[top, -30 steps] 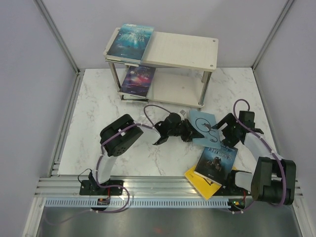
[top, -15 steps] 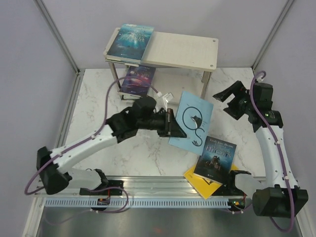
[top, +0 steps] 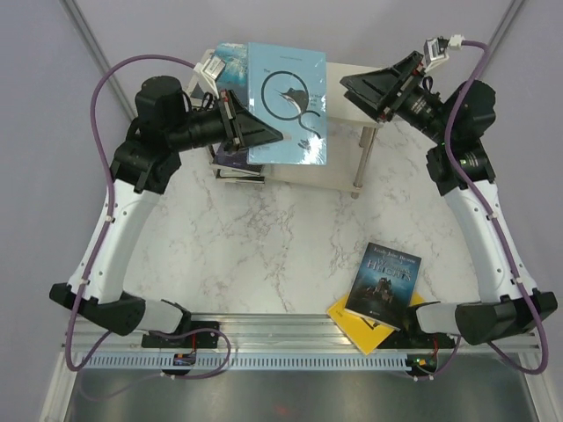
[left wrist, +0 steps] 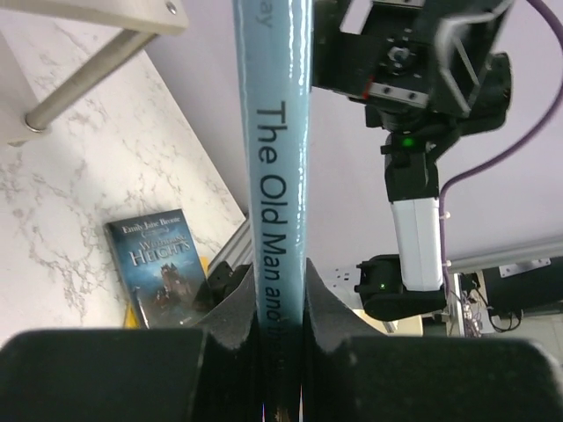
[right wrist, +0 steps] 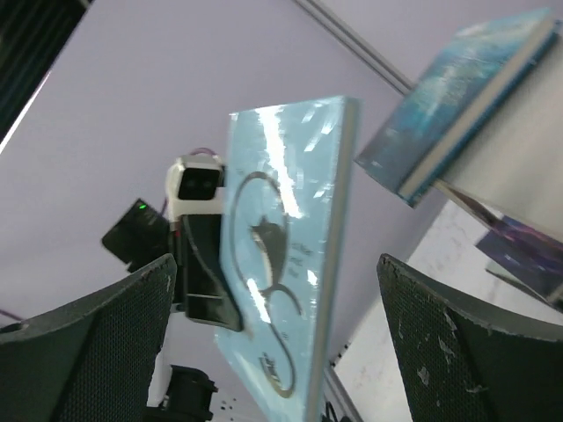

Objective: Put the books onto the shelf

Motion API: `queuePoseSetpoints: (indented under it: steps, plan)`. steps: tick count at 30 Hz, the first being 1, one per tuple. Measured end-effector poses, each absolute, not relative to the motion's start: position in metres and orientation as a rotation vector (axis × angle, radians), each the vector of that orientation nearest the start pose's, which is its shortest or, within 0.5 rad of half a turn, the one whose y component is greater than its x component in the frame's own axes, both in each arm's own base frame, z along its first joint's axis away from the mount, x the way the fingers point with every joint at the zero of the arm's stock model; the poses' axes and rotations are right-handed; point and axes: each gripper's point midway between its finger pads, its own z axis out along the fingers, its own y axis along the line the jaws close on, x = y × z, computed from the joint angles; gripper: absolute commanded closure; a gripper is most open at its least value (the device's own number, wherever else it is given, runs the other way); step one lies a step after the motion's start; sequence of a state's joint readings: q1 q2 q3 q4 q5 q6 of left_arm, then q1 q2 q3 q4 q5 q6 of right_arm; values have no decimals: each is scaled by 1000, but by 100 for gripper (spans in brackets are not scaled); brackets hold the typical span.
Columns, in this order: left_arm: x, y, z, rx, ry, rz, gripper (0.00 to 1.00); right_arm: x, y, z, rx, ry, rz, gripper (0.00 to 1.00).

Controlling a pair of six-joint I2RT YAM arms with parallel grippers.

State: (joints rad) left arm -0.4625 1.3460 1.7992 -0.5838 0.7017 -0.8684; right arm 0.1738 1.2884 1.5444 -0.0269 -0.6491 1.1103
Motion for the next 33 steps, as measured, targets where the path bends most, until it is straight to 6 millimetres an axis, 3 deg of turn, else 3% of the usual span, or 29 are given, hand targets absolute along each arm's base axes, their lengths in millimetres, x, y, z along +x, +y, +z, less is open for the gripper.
queuePoseSetpoints:
  steps: [2,6,10,12,18,23,33]
  plan:
    - [259,-268,484,191,1939,-1528,98,333,208,534,52,1499,1535,2]
    - [293,-259,491,166,1954,-1537,98,353,231,545,10,1464,1611,2]
    - [325,-244,508,192,1906,-1557,98,377,257,527,15,1518,1669,2]
    - [348,-223,515,172,1879,-1558,98,384,266,514,30,1555,1689,2]
    - [404,-173,516,106,1838,-1652,98,390,269,498,60,1585,1709,2]
    - [424,-159,504,109,1870,-1817,98,397,272,500,55,1552,1740,2]
    - [458,-102,479,3,1933,-1928,98,411,280,475,78,1607,1779,2]
